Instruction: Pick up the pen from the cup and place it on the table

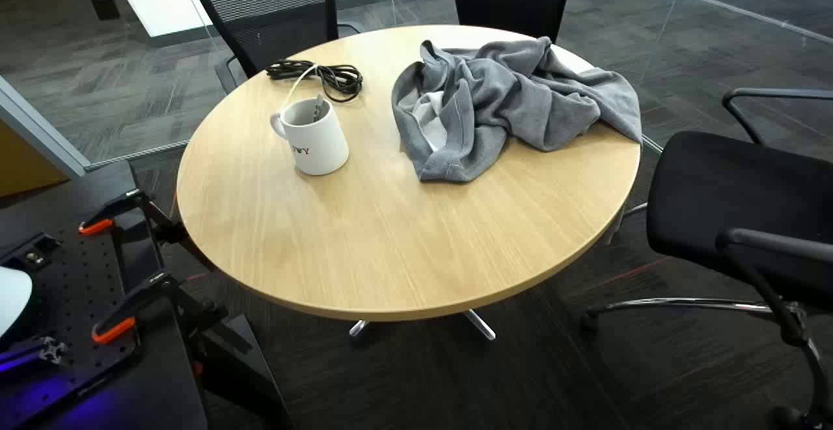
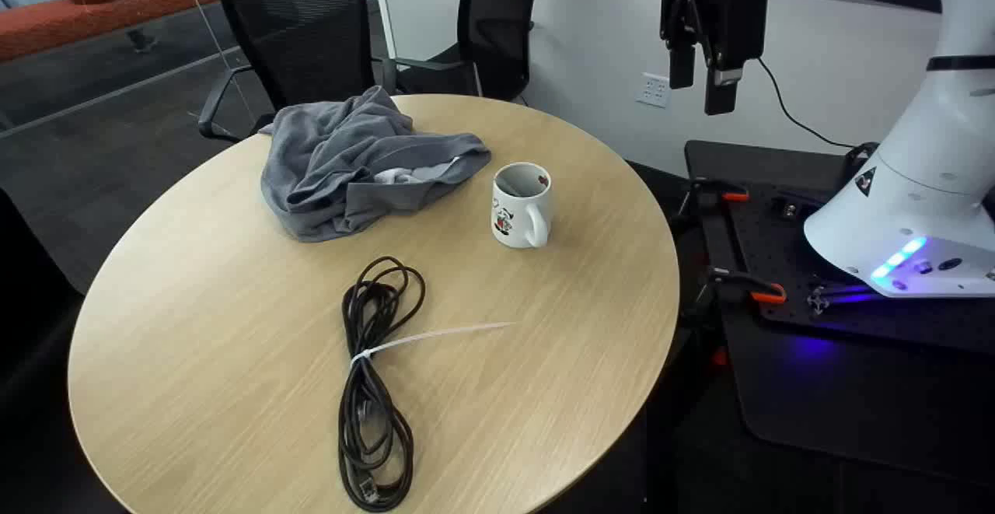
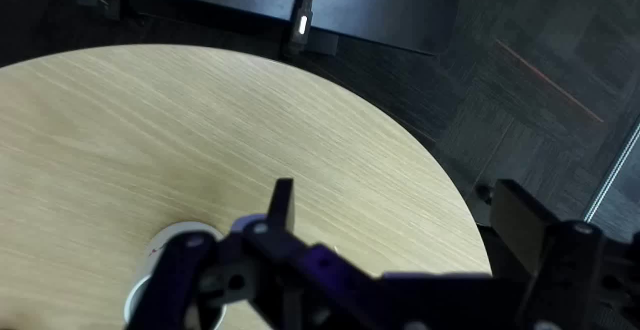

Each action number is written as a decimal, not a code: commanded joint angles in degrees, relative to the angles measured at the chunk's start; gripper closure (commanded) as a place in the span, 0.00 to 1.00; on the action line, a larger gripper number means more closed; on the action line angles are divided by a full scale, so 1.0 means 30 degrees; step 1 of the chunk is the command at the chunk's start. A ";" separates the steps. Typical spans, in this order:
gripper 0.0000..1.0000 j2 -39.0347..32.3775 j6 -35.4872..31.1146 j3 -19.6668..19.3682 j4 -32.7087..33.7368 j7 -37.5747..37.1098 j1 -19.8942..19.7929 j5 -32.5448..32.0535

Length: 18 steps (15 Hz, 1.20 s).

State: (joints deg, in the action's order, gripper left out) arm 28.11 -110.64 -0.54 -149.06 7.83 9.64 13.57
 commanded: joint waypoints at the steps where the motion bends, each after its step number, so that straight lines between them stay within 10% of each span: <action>1: 0.00 -0.0005 0.0061 0.0288 0.0027 0.0121 -0.0316 0.0125; 8: 0.00 -0.0097 -0.0791 0.0420 0.0019 -0.0019 -0.0393 0.0077; 18: 0.00 -0.2655 -0.9134 0.0951 -0.0278 -0.1819 -0.1768 -0.2616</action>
State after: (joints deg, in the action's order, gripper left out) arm 23.08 -131.96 1.39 -149.48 5.09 6.39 8.15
